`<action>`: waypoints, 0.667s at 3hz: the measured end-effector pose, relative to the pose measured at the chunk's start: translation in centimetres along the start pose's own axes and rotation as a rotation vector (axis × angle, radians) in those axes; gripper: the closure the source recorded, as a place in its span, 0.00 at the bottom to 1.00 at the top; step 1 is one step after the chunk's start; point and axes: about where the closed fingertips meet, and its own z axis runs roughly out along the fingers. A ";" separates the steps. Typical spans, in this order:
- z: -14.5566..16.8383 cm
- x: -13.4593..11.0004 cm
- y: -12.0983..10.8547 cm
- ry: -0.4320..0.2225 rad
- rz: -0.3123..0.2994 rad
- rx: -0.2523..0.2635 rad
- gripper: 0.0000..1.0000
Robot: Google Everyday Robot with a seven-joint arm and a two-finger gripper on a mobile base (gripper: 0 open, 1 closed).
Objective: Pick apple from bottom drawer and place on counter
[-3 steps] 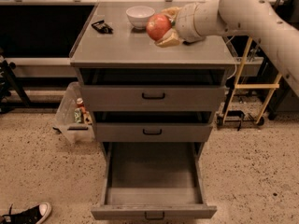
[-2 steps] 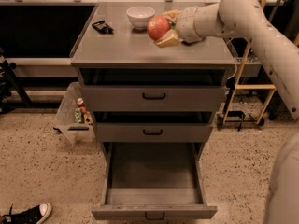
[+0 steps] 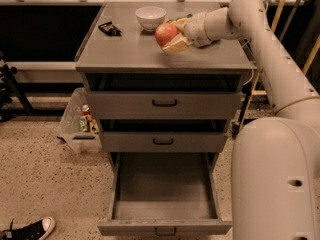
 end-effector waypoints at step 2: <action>0.3 0.8 -1.0 -0.011 0.097 -0.026 0.58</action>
Offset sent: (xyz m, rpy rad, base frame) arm 0.0375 -0.0246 0.0144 0.0702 0.1101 -0.0392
